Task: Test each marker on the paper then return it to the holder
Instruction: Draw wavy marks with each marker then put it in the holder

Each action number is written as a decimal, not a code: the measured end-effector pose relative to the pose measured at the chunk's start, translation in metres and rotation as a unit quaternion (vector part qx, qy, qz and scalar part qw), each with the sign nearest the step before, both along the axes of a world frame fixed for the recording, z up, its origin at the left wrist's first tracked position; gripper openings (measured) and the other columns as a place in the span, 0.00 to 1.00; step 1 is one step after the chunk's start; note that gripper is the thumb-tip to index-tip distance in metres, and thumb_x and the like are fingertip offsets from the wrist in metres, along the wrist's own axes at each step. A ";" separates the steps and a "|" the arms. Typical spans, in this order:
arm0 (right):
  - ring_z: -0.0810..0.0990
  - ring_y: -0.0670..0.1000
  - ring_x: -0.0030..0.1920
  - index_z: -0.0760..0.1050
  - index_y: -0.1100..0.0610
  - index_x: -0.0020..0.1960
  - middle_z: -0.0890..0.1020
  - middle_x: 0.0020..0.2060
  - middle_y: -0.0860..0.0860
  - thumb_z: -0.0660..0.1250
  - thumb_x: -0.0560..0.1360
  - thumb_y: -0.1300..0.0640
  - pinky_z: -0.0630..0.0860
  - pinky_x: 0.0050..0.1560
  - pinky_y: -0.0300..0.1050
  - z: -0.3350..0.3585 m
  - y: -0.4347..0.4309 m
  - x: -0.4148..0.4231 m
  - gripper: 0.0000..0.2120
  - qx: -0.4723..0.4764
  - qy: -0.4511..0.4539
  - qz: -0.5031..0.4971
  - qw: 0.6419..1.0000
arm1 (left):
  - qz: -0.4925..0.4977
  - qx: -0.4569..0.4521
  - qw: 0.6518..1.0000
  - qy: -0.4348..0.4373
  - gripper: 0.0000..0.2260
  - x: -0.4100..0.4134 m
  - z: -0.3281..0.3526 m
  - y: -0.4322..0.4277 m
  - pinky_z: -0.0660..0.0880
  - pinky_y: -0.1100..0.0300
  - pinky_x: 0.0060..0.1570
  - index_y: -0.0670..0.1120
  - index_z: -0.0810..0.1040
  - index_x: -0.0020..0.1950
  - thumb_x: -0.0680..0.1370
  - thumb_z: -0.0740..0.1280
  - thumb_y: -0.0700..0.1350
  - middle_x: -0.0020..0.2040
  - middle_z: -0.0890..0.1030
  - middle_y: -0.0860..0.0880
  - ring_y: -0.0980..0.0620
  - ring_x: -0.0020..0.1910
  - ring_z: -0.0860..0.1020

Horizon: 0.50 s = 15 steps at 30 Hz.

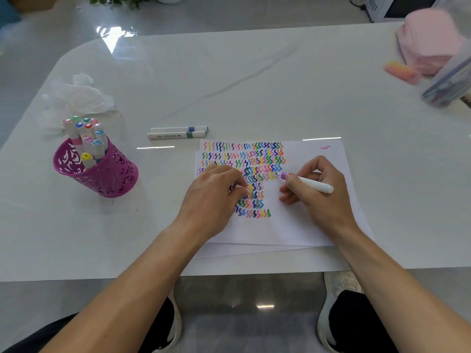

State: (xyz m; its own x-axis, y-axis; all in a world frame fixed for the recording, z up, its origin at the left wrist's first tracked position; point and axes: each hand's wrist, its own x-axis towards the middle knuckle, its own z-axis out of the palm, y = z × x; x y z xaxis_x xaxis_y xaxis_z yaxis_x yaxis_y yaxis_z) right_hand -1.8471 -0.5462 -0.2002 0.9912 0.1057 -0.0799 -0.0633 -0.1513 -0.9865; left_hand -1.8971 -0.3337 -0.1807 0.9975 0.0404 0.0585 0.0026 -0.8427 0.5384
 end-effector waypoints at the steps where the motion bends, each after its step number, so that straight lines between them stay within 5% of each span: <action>1: 0.87 0.60 0.33 0.70 0.59 0.44 0.87 0.34 0.57 0.76 0.76 0.60 0.85 0.38 0.57 0.000 0.000 0.000 0.13 -0.004 0.001 -0.003 1.000 | 0.001 -0.001 1.000 0.001 0.03 0.000 0.000 0.000 0.68 0.63 0.52 0.51 0.83 0.50 0.80 0.70 0.48 0.52 0.82 0.58 0.56 0.55 0.74; 15: 0.87 0.57 0.33 0.70 0.60 0.44 0.87 0.35 0.56 0.76 0.77 0.57 0.84 0.38 0.55 0.002 0.002 0.000 0.15 -0.044 0.005 0.002 0.999 | 0.014 0.011 1.000 0.005 0.03 0.002 -0.004 0.001 0.67 0.63 0.51 0.52 0.82 0.50 0.80 0.71 0.50 0.54 0.82 0.57 0.56 0.54 0.74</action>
